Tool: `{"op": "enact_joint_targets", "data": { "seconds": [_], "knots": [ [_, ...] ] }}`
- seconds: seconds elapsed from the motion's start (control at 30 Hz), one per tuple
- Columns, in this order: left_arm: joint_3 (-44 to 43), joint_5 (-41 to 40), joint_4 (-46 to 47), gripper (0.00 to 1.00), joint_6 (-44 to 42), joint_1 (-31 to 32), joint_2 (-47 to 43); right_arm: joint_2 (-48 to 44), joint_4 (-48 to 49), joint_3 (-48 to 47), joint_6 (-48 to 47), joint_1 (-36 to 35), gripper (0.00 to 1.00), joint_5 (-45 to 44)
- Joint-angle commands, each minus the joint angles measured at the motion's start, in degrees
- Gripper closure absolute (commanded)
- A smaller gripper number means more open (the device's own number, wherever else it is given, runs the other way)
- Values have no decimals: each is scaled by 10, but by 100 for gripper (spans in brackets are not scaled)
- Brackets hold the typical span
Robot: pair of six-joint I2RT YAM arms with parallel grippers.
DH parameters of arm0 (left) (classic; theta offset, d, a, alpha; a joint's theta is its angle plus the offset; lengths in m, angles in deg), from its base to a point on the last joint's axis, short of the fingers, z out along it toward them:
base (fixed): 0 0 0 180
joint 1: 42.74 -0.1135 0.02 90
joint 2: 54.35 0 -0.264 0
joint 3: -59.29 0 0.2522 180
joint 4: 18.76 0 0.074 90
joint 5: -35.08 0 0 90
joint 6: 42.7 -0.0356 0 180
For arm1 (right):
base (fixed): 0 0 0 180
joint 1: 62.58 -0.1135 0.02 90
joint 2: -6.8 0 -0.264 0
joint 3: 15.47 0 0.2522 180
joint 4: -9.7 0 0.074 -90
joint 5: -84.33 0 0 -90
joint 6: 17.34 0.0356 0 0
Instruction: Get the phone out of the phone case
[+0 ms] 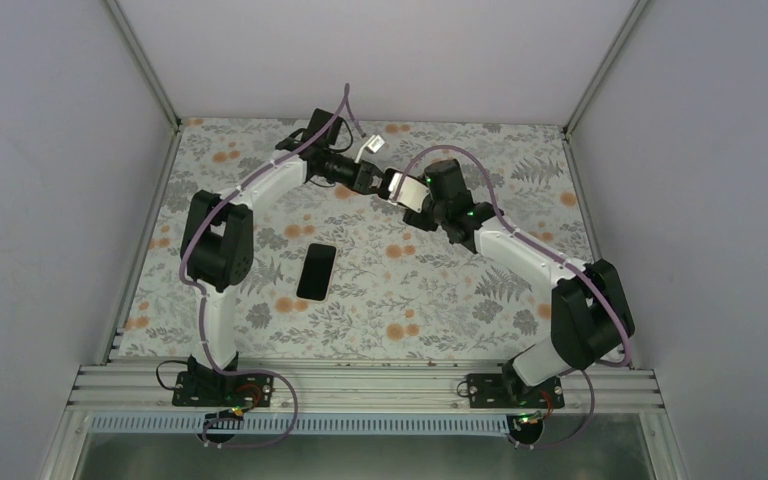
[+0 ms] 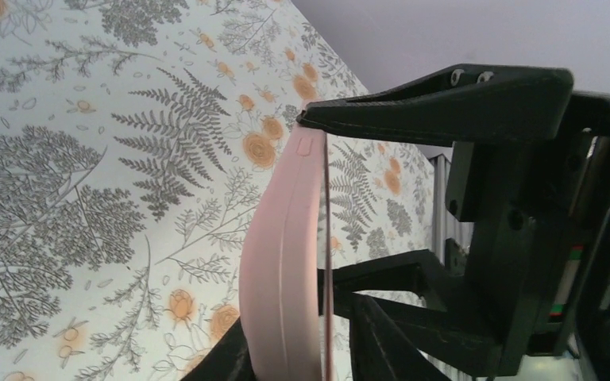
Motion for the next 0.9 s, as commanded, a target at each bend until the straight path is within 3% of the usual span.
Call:
{"op": "enact_joint_targets", "data": {
  "seconds": [0.0, 0.27, 0.37, 0.53, 0.63, 0.87],
  "knots": [
    [-13, 30, 0, 76, -5, 1, 11, -26, 29, -32, 26, -12, 40, 5],
    [-19, 51, -2, 83, -7, 2, 8, -27, 19, -36, 25, -36, 39, 2],
    [-25, 54, -15, 96, -20, 2, 3, -28, 14, -40, 29, -37, 37, 2],
    [-45, 58, -58, 97, -55, 2, -10, -28, -14, -48, 34, -36, 15, 2],
    [-75, 54, -117, 98, -109, 0, -14, -28, -107, -82, 40, -14, 1, 43],
    [-147, 70, -262, 97, -250, -12, -13, -107, -266, -114, 6, 70, 0, 222]
  ]
}}
